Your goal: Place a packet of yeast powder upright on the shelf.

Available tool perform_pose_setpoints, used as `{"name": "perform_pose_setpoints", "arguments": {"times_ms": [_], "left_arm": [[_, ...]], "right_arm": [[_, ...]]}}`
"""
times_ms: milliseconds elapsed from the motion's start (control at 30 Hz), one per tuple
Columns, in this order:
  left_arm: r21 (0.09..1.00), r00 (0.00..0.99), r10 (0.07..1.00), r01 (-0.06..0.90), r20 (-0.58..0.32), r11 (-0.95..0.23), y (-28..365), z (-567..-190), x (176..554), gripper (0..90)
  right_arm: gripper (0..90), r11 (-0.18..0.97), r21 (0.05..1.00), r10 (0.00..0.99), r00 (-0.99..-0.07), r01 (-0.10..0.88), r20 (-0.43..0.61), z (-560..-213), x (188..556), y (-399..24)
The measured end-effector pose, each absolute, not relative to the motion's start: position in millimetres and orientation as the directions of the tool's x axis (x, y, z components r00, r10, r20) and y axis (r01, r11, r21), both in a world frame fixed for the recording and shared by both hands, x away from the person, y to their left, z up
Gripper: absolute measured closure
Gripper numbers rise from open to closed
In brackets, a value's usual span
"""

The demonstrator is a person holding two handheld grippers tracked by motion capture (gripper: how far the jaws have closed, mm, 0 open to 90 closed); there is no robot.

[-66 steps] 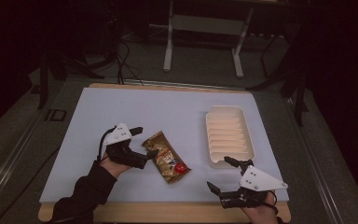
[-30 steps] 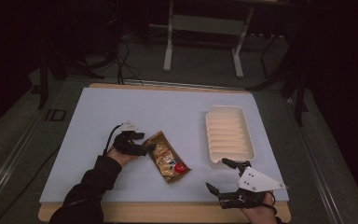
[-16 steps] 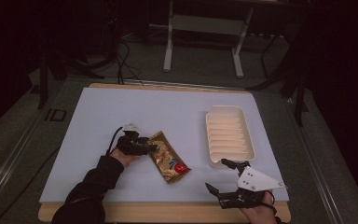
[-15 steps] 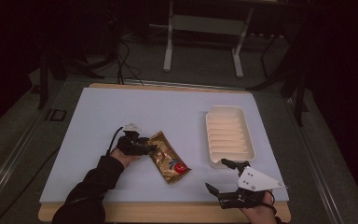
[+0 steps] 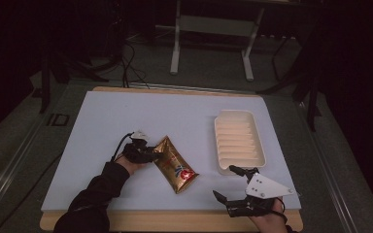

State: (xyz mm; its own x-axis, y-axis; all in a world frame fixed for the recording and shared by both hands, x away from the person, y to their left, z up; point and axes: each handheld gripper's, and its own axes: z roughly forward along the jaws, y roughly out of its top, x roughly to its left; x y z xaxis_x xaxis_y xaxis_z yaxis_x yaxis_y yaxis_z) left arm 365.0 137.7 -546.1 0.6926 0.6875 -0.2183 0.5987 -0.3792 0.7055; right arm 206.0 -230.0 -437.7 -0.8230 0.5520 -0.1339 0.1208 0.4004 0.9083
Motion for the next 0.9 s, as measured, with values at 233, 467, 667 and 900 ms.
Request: {"name": "perform_pose_setpoints", "arguments": {"times_ms": [233,467,667,900], "left_arm": [[0.716,0.718,0.679,0.555,-0.155,-0.424,130.4,-540.6,359.8,83.4],[0.724,0.738,0.662,0.528,-0.132,-0.444,128.5,-530.2,356.8,85.5],[0.736,0.756,0.644,0.503,-0.119,-0.454,129.3,-517.9,353.2,86.0],[0.748,0.781,0.616,0.468,-0.101,-0.471,129.1,-503.0,347.1,86.2]], "right_arm": [[14.1,0.395,0.91,0.556,-0.821,0.127,-0.127,-437.3,206.7,-231.3],[14.1,0.384,0.915,0.561,-0.819,0.127,-0.122,-435.9,207.1,-233.5],[14.1,0.375,0.918,0.567,-0.815,0.129,-0.118,-434.6,207.0,-235.0],[14.1,0.371,0.918,0.57,-0.815,0.139,-0.107,-434.9,207.8,-235.0]]}}
